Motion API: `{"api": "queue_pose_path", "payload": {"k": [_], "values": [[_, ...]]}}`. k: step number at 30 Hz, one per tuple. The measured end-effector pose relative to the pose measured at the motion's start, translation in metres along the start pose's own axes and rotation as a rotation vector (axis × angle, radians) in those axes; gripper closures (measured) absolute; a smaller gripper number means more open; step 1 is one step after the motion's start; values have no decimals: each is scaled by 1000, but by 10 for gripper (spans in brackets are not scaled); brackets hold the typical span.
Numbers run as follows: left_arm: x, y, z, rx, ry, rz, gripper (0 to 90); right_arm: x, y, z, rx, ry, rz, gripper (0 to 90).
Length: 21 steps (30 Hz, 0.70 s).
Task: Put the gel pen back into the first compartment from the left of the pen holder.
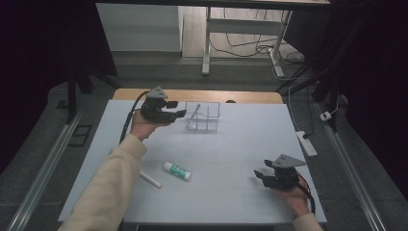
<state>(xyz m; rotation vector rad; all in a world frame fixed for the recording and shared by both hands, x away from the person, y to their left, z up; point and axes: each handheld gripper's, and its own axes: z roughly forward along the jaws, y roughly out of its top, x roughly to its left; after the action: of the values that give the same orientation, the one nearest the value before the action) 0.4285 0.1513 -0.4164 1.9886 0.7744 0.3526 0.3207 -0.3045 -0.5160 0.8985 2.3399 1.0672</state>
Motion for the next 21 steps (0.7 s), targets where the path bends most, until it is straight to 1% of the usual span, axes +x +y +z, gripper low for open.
{"api": "queue_pose_path", "payload": {"k": [3,5,9,10,12,17,19,21], "values": [[-2,-2,-5,10,-7,13,437,0,0,0,0,-2,0,389],[-3,-4,-9,8,-11,14,437,-1,-1,0,1,0,2,389],[-6,-10,-17,23,-3,17,434,0,-1,1,6,-6,-2,389],[-9,-11,-19,29,5,17,431,0,-1,1,7,-4,-3,389],[-15,-13,-22,38,8,31,428,0,-1,0,8,-4,-4,389],[-28,-17,-27,44,-17,61,425,1,-1,0,5,-7,-2,389],[-31,-18,-28,50,-14,76,424,1,-1,0,4,-2,-4,389],[-32,-20,-29,53,-23,71,421,1,-1,0,3,-2,-4,389]]}}
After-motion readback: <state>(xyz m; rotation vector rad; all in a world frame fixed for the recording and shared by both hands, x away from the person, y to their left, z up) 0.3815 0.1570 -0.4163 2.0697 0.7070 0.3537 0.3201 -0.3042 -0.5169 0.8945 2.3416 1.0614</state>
